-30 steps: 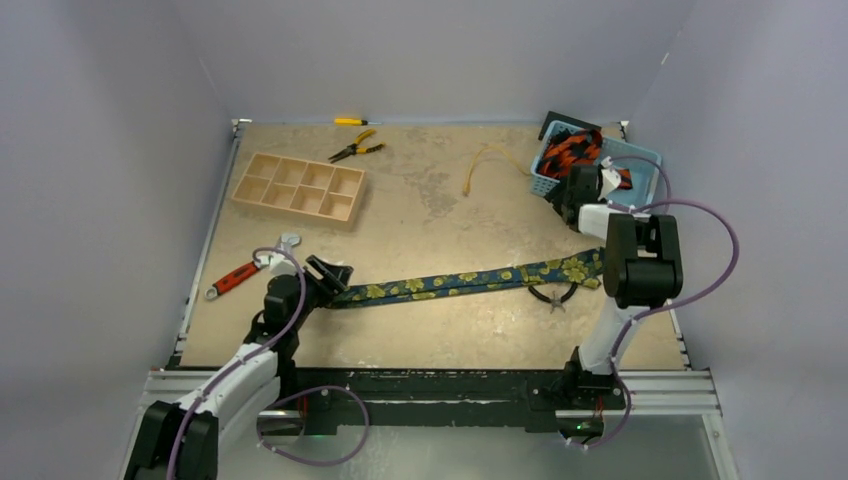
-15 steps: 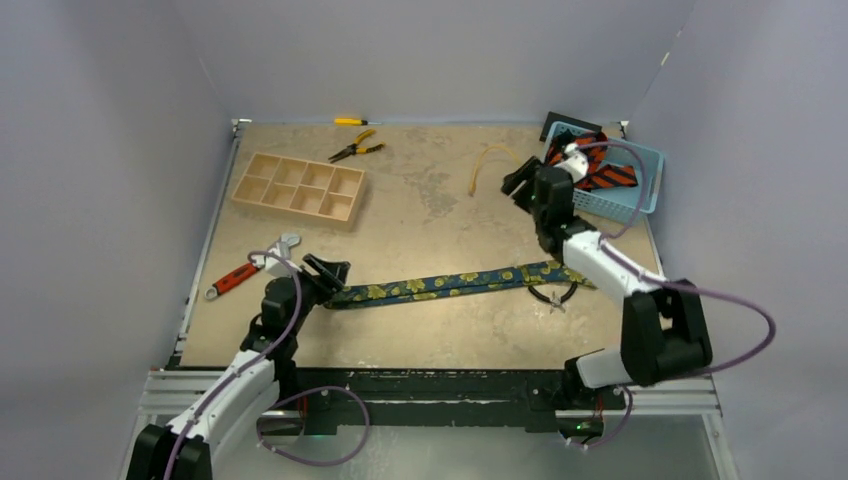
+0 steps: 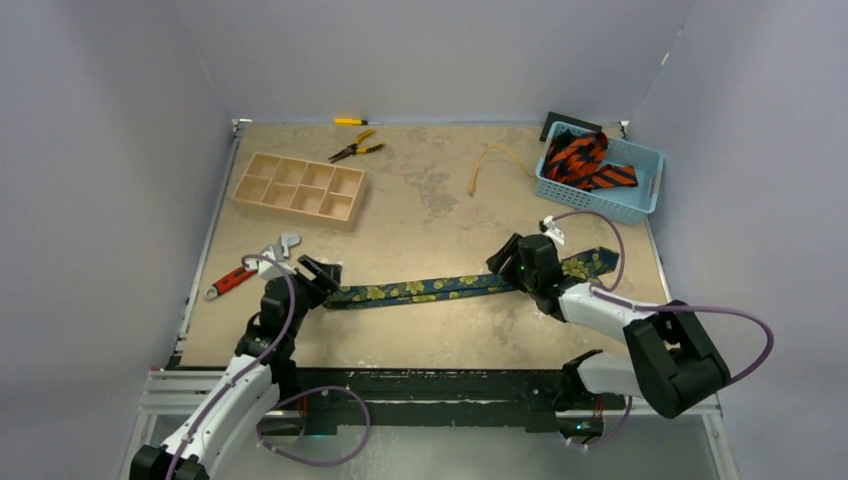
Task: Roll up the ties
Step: Flatten out the tie at the center of the board.
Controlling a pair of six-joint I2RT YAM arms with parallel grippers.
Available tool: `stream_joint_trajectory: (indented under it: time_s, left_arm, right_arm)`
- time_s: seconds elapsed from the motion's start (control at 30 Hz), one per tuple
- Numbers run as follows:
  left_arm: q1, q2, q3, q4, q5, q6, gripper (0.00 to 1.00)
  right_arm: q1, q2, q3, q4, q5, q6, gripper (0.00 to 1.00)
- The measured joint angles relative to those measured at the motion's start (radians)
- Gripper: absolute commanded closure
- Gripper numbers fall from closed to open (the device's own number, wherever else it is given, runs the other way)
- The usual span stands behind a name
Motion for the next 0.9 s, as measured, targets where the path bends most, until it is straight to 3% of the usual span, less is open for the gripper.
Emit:
stream_joint_trajectory:
  time_s: [0.17, 0.43, 0.6, 0.73, 0.9]
  left_arm:
    - [0.000, 0.016, 0.002, -0.031, -0.013, -0.012, 0.27]
    - [0.000, -0.039, -0.003, -0.031, -0.010, -0.019, 0.27]
    - [0.000, -0.053, -0.006, -0.008, 0.021, -0.018, 0.27]
    - [0.000, -0.060, -0.009, 0.010, 0.055, -0.018, 0.27]
    - [0.000, -0.053, -0.015, 0.032, 0.097, -0.020, 0.27]
  right_arm:
    - [-0.011, 0.004, 0.000, -0.016, 0.019, 0.050, 0.39]
    - [-0.197, -0.068, -0.039, -0.058, 0.030, 0.111, 0.38]
    - [-0.229, -0.163, -0.045, -0.092, 0.045, 0.111, 0.38]
    - [-0.084, -0.274, -0.011, -0.074, 0.076, 0.053, 0.37]
    - [0.173, -0.136, 0.106, 0.003, 0.051, 0.008, 0.42]
